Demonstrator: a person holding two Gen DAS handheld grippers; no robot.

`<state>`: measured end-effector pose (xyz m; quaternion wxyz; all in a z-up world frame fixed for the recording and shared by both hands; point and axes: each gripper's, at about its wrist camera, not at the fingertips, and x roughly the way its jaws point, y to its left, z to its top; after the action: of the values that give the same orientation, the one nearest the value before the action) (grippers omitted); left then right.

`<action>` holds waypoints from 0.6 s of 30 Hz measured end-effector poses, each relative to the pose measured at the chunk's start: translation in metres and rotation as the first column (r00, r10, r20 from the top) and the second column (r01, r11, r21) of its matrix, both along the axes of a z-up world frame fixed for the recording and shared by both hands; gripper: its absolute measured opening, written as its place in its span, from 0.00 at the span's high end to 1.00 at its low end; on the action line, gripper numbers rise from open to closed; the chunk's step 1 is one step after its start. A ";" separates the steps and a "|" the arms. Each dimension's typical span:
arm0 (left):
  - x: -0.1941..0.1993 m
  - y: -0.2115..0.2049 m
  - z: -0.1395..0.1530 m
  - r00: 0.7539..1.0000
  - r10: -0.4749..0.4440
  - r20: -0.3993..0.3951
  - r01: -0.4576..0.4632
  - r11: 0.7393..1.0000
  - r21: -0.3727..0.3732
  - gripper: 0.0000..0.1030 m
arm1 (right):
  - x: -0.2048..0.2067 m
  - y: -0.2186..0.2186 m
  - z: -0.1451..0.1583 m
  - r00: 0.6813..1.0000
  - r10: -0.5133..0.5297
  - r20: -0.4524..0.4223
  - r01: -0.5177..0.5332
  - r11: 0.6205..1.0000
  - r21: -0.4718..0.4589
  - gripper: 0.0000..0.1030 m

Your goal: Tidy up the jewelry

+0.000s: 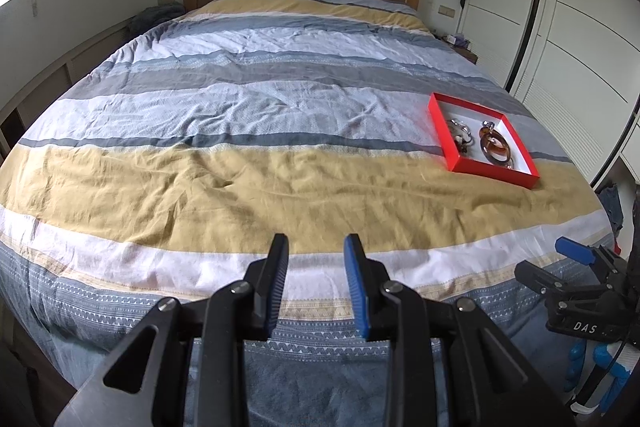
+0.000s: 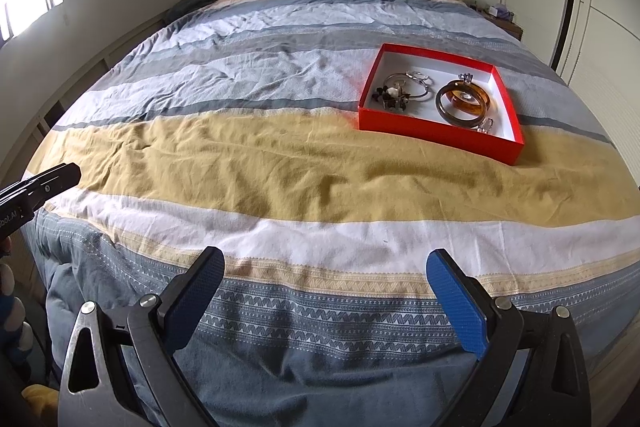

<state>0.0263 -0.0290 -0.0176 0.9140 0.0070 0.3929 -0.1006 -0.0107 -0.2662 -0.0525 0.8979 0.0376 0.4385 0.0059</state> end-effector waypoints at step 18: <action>0.000 0.001 -0.009 1.000 0.001 -0.012 -0.001 1.000 0.004 0.72 | -0.001 -0.004 0.002 0.999 -0.030 0.014 0.030 0.999 -0.015 0.03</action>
<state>0.0268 -0.0276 -0.0266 0.9118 0.0080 0.3984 -0.0996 -0.0114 -0.2699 -0.0504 0.9013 0.0371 0.4316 -0.0106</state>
